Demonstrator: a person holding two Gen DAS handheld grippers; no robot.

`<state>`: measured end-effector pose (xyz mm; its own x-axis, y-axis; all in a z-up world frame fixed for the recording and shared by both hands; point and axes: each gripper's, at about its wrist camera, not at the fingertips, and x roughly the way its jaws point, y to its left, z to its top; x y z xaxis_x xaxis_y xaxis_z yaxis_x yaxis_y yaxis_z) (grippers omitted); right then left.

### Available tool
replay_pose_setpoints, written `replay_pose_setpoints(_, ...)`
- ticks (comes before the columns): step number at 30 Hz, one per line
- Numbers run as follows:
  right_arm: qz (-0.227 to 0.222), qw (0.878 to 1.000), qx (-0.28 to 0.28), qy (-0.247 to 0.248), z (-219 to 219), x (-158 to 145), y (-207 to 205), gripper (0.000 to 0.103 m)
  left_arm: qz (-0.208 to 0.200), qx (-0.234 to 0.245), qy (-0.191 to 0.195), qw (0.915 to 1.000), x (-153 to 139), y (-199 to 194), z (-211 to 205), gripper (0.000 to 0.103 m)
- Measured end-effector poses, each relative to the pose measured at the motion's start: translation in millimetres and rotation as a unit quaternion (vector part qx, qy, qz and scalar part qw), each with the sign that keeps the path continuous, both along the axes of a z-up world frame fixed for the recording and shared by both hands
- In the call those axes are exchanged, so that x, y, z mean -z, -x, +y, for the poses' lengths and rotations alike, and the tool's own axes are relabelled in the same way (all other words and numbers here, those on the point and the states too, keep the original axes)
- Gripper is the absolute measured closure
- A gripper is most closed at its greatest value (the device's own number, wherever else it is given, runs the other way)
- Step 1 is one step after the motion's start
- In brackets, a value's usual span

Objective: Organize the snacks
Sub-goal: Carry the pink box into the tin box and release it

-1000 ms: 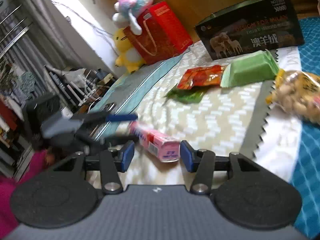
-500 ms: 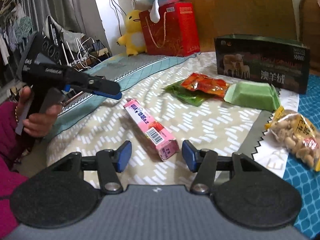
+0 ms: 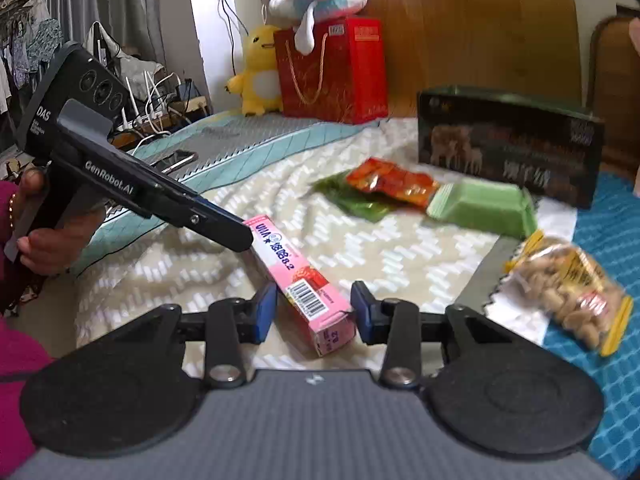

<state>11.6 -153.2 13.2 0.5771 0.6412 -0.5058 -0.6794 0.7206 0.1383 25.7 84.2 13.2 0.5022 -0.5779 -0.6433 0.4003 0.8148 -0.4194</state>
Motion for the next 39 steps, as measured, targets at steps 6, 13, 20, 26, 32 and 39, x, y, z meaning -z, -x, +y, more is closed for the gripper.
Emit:
replay_pose_setpoints(6, -0.05, 0.998, 0.034, -0.008, -20, -32, -31, 0.06, -0.035, 0.009, 0.01, 0.9993, -26, -27, -13, 0.071)
replay_pose_setpoints(13, -0.116, 0.99, 0.08, 0.001, -39, -73, -110, 0.06, -0.105, 0.01, -0.005, 0.9944, -81, -106, -51, 0.069)
replay_pose_setpoints(20, -0.163, 0.974, 0.15, 0.046, -30, -68, -180, 0.058, -0.124, -0.015, -0.025, 0.9919, -88, -190, -86, 0.065)
replay_pose_setpoints(26, -0.143, 0.976, 0.163, -0.001, -54, -61, -163, 0.054, -0.143, -0.065, -0.067, 0.9853, -74, -202, -98, 0.05)
replay_pose_setpoints(32, -0.03, 0.992, 0.119, -0.019, -76, -33, -132, 0.05, -0.128, -0.034, 0.0, 0.9912, -69, -158, -64, 0.05)
replay_pose_setpoints(39, 0.039, 0.997, 0.061, 0.041, -35, -4, -133, 0.044, 0.0, 0.014, 0.067, 0.9976, -24, -133, -76, 0.05)
